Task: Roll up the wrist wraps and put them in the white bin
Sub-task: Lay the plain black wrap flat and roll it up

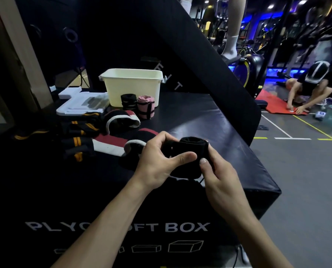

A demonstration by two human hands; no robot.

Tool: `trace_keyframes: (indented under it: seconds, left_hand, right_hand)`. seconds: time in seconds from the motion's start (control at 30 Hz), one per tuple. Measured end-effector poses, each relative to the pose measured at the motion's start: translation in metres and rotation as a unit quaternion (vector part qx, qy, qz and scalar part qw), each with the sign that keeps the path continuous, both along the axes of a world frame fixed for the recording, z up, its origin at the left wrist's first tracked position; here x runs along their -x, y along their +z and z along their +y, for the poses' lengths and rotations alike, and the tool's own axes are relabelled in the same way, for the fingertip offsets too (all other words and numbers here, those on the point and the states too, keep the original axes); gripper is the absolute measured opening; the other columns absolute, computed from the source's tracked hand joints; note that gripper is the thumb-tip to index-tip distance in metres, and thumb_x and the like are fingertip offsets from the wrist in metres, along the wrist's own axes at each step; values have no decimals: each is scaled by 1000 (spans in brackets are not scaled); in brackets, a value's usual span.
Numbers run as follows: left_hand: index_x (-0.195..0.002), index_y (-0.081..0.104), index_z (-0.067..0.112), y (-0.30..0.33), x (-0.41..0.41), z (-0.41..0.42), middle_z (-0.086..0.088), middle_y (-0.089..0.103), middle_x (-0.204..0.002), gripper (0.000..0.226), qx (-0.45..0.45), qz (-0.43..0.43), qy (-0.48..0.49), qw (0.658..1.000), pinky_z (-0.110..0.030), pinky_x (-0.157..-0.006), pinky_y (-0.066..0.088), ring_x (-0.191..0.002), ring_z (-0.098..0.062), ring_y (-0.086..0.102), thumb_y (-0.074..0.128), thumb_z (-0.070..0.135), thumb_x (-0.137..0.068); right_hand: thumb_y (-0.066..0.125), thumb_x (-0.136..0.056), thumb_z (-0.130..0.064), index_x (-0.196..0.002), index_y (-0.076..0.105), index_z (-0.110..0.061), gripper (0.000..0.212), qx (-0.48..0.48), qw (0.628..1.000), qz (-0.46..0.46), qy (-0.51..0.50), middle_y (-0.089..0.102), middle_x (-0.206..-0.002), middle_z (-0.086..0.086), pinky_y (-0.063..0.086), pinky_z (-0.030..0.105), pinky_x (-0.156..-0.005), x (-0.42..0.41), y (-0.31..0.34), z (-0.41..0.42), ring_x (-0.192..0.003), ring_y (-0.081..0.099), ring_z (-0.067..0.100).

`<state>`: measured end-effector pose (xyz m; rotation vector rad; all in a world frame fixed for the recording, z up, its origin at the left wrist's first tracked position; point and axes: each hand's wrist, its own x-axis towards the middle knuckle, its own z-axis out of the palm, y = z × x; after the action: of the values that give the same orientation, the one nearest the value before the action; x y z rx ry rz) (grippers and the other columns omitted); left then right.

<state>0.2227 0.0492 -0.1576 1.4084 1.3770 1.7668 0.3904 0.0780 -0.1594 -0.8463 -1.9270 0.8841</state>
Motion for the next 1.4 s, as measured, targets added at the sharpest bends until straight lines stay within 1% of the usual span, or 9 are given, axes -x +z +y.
trace_keyframes:
  seconds: [0.17, 0.3, 0.43, 0.6, 0.7, 0.87, 1.03, 1.2, 1.4]
  left_hand:
    - [-88, 63, 9, 2, -2, 2, 6, 68, -74, 49, -6, 5, 27, 1000, -23, -67, 53, -69, -6, 62, 92, 37, -59]
    - [-83, 56, 12, -2, -8, 1, 2, 65, -71, 59, 19, 5, 48, 999, -38, -63, 54, -65, -10, 59, 97, 47, -58]
    - [-75, 50, 17, -8, -24, 0, 7, 57, -63, 64, 44, 26, 95, 994, -36, -57, 47, -58, -10, 50, 89, 64, -57]
    - [-91, 70, 16, -4, -12, -3, -3, 74, -85, 25, 67, -7, -25, 997, -42, -73, 63, -83, -21, 75, 86, 33, -83]
    - [-104, 75, 14, 5, -5, -8, -10, 77, -96, 11, 64, -9, -37, 997, -36, -65, 62, -85, -25, 78, 75, 16, -93]
    - [-95, 75, 12, 12, 6, -14, -9, 76, -88, 3, 49, -8, -26, 998, -36, -58, 61, -78, -22, 76, 74, 13, -92]
    - [-95, 74, 11, 20, 13, -18, -6, 68, -89, 18, 64, -175, -94, 978, -20, -52, 48, -75, -10, 64, 80, 23, -84]
    - [-67, 71, 22, 25, 13, -17, 3, 55, -78, 12, 102, -301, -133, 939, -16, -42, 24, -57, -5, 46, 75, 27, -78]
    - [-82, 60, 18, 27, 9, -14, 7, 51, -69, 12, 147, -379, -178, 896, -14, -32, 21, -41, -3, 29, 63, 29, -86]
  right_hand:
    - [59, -98, -23, -143, 53, -24, 45, -39, 996, -56, -57, 72, -90, -12, 48, 13, -69, 1, 5, -6, -79, 65, -5]
    - [76, -80, -39, -145, 43, -22, 75, -25, 997, -75, -25, 69, -122, -10, 54, 32, -93, 6, -1, -6, -111, 66, 5]
    - [74, -76, -41, -151, 37, -22, 85, -61, 987, -109, -103, 63, -136, -5, 53, 37, -96, 6, -5, -2, -123, 61, 16]
    - [78, -78, -38, -148, 45, -25, 78, -54, 989, -69, -121, 70, -120, -13, 53, 31, -94, -7, 2, 6, -113, 65, 8]
    - [84, -76, -35, -141, 48, -27, 75, -34, 988, -40, -148, 68, -107, -18, 52, 26, -90, -16, 5, 12, -103, 65, 4]
    - [89, -71, -33, -123, 50, -32, 65, -2, 991, -11, -132, 67, -100, -21, 57, 29, -86, -24, 6, 14, -94, 65, -5]
    - [90, -70, -32, -118, 52, -35, 62, 14, 996, -9, -85, 67, -101, -22, 58, 33, -90, -24, 4, 15, -97, 66, -5]
    - [89, -74, -30, -120, 56, -33, 57, 11, 998, -3, -68, 68, -101, -21, 56, 27, -88, -21, 4, 16, -96, 66, -4]
    - [89, -75, -30, -126, 57, -30, 60, 10, 998, 20, -62, 66, -118, -12, 56, 37, -95, -16, 2, 16, -107, 65, 4]
